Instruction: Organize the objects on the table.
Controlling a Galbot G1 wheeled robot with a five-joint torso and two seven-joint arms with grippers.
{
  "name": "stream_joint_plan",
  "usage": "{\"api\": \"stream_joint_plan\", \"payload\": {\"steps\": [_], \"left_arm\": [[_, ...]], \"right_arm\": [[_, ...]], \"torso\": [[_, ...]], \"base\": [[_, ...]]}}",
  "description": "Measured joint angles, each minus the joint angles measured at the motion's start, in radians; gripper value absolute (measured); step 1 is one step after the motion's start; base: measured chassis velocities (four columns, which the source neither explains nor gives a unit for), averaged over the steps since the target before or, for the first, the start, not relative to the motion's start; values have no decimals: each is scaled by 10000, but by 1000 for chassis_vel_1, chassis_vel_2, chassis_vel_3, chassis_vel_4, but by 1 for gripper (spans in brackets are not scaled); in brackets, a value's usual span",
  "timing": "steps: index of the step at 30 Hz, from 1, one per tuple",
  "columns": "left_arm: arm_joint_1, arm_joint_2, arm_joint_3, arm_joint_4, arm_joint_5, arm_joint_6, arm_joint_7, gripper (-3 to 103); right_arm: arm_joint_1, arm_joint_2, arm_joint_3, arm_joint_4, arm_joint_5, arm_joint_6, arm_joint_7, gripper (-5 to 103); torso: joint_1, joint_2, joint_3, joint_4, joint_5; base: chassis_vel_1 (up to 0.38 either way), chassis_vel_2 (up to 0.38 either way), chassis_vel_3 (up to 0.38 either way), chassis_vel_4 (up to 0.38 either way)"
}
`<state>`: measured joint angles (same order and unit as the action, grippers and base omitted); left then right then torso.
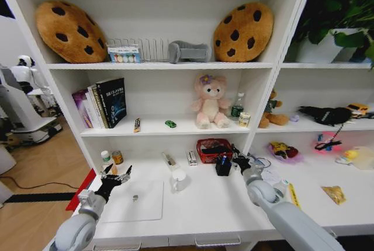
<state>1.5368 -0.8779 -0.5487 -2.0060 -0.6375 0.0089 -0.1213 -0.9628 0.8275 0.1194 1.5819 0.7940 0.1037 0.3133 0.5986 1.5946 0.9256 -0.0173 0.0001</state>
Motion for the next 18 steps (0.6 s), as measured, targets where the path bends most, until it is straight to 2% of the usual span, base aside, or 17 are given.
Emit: {"api": "stream_joint_plan", "payload": {"steps": [4,6,18], "left_arm": [[-16,-5,42,0,9,0,1,100],[-8,-37,109,-13,49,0,1,100],[4,94,24,-34,-50,23,-4,100]], "right_arm": [[98,6,-93,-39,94,33,-52,10],[510,183,-514,-375,247,194,-173,10],[1438,861,-1271,-1567,-268,873,-631,10]], "torso": [[0,0,0,0,-2],[-1,0,0,-3,-1],[0,2,-1,0,-2]], "base": [[0,0,0,0],[0,0,0,0],[0,0,0,0]]}}
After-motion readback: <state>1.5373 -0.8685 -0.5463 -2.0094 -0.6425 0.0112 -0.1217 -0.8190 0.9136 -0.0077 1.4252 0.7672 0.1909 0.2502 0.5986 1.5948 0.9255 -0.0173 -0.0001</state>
